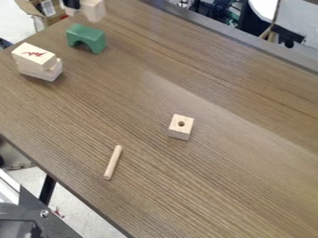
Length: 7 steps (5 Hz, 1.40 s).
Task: Put the arch on the top of green arch
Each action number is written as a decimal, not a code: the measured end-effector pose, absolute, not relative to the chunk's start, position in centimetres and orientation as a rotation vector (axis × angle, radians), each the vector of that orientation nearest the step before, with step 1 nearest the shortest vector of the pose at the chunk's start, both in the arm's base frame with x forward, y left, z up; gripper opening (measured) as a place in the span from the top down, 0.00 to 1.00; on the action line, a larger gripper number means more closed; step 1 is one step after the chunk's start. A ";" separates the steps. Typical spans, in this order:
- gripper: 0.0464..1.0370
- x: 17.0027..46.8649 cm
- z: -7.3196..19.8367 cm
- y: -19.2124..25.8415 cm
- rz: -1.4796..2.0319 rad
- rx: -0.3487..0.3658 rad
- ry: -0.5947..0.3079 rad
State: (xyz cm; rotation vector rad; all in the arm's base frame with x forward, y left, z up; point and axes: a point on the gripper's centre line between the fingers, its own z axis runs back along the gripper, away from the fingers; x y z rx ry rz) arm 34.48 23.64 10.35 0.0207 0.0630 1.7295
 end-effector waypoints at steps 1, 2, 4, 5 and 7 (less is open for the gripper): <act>0.47 34.6 9.7 24.0 1.725 0.038 0.067; 0.47 34.5 9.6 24.2 1.729 0.057 0.062; 0.47 34.5 9.3 24.6 1.731 0.072 0.038; 0.47 34.4 8.8 24.6 1.733 0.084 0.042; 0.47 34.2 7.6 23.8 1.725 0.098 0.064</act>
